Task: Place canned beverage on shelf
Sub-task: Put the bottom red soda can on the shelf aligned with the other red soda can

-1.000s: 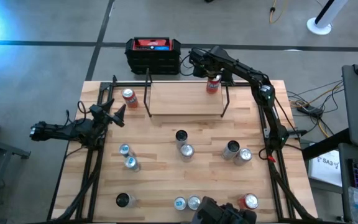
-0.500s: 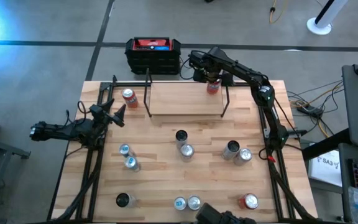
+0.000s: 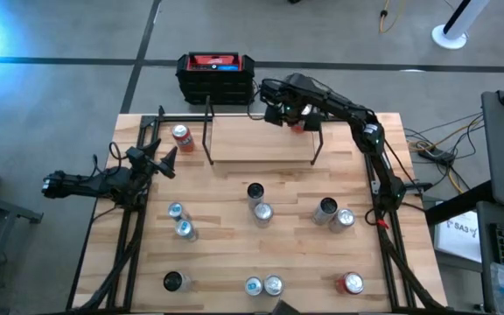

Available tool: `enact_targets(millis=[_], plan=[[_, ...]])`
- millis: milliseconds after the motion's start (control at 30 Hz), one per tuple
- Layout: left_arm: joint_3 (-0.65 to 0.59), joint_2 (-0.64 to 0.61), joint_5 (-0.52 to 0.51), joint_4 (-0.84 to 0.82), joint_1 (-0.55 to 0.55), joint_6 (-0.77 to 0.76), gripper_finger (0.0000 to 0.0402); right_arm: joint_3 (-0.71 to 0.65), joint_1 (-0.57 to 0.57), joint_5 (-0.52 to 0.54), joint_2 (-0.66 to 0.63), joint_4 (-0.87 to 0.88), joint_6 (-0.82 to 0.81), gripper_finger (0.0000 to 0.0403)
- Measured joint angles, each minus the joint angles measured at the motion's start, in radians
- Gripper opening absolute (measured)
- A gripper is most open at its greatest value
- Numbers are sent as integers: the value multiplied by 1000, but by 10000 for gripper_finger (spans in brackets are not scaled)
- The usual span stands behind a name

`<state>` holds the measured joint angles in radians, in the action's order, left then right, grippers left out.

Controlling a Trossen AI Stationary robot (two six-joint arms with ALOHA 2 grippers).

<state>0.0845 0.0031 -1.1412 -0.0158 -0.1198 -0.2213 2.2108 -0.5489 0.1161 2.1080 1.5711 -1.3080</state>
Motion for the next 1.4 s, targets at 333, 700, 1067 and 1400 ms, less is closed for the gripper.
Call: enact_targets(millis=[333,700,1067,1400], plan=[[0,0,0,0,0,0,368,-39,112,-22,-69,-1,-138,368],[0,0,0,0,0,0,368,-331,215,-73,-303,0,-220,368],[0,0,0,0,0,0,368,-591,434,-126,-621,1,-330,368],[0,0,0,0,0,0,368,-719,638,-119,-730,0,-547,368]])
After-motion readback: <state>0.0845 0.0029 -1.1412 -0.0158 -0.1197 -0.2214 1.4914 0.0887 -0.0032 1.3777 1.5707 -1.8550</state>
